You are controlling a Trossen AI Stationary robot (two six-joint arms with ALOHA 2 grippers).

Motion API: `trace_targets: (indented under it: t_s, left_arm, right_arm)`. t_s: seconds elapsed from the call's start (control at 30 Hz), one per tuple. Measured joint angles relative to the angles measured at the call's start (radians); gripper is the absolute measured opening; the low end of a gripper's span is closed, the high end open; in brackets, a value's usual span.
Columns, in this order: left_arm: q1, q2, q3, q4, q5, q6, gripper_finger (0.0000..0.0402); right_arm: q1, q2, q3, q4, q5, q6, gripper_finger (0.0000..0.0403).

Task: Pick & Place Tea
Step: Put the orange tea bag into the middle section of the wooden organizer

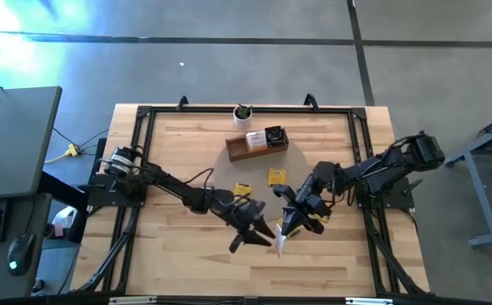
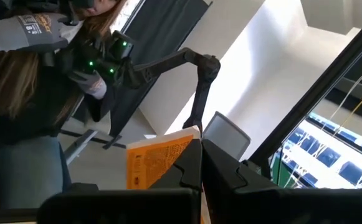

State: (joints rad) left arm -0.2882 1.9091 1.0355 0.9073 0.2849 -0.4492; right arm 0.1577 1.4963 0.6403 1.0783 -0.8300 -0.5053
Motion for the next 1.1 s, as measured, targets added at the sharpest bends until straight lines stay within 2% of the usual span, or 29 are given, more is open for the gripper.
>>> trace_targets:
  t_s: [0.23, 0.43, 0.57, 0.67, 0.73, 0.93, 1.1]
  left_arm:
    - [0.0, 0.0, 0.0, 0.033, 0.019, 0.003, 0.0133]
    - [0.0, 0.0, 0.0, 0.033, 0.02, 0.017, 0.0133]
    - [0.0, 0.0, 0.0, 0.048, 0.021, 0.026, 0.0133]
    - [0.001, 0.0, 0.0, 0.088, 0.043, 0.026, 0.0133]
    - [0.001, -0.001, 0.003, 0.103, 0.06, 0.029, 0.0133]
    - [0.001, -0.001, 0.043, 0.053, 0.079, 0.029, 0.0133]
    - [0.001, -0.001, 0.071, -0.05, 0.066, 0.029, 0.0122]
  right_arm:
    - [0.0, 0.0, 0.0, 0.014, -0.015, -0.021, 0.0]
    - [0.0, 0.0, 0.0, 0.003, -0.017, -0.155, 0.0]
    - [0.0, 0.0, 0.0, -0.003, -0.068, -0.217, 0.0]
    - [0.0, 0.0, 0.0, -0.062, -0.076, -0.232, 0.0]
    - [0.0, 0.0, 0.0, -0.109, -0.042, -0.244, 0.0]
    - [0.0, 0.0, 0.0, -0.109, -0.024, -0.263, 0.0]
    - [0.0, 0.0, 0.0, -0.102, -0.038, -0.257, 0.0]
